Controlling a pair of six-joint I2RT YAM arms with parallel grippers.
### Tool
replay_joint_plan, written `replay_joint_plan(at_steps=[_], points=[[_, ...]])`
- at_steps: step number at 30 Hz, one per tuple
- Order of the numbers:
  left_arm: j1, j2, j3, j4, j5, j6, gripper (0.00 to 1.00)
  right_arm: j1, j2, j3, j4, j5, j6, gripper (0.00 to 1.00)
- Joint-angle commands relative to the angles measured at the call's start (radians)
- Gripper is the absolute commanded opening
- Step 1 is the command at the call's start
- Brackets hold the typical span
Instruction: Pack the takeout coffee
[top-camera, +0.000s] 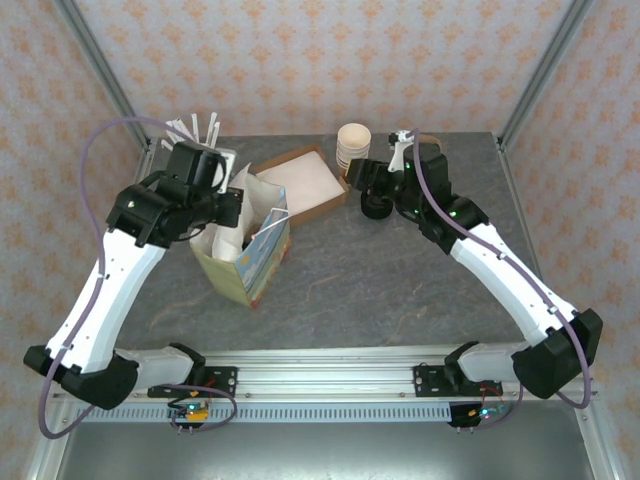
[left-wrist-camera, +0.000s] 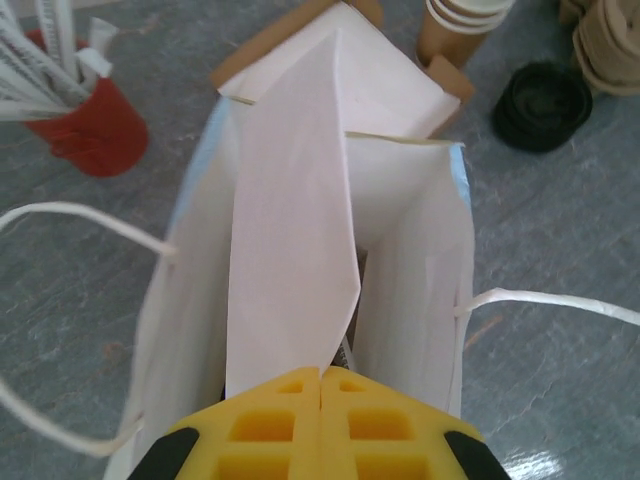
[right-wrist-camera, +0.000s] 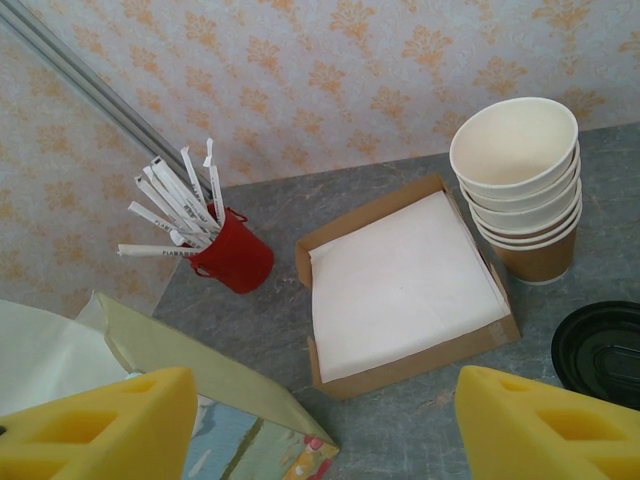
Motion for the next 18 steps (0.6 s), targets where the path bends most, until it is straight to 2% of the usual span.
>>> replay_joint_plan(at_steps=[1,5,13,18], points=[[0.027,-0.003,-0.01,-0.033,-0.048,-0.111,0.0,0.003,0.012,-0.012,0.001,0.011,0.009,0.7],[0.03,-0.011,-0.066,0.013,-0.008,-0.14,0.0,0.006,0.02,-0.012,0.002,0.009,0.01,0.7],[0.03,0.08,-0.138,0.102,0.166,-0.103,0.0,0.007,0.03,-0.011,0.001,0.007,0.01,0.7],[0.033,0.083,-0.142,0.144,0.207,-0.111,0.0,0.007,0.031,-0.013,-0.002,0.014,0.007,0.7]])
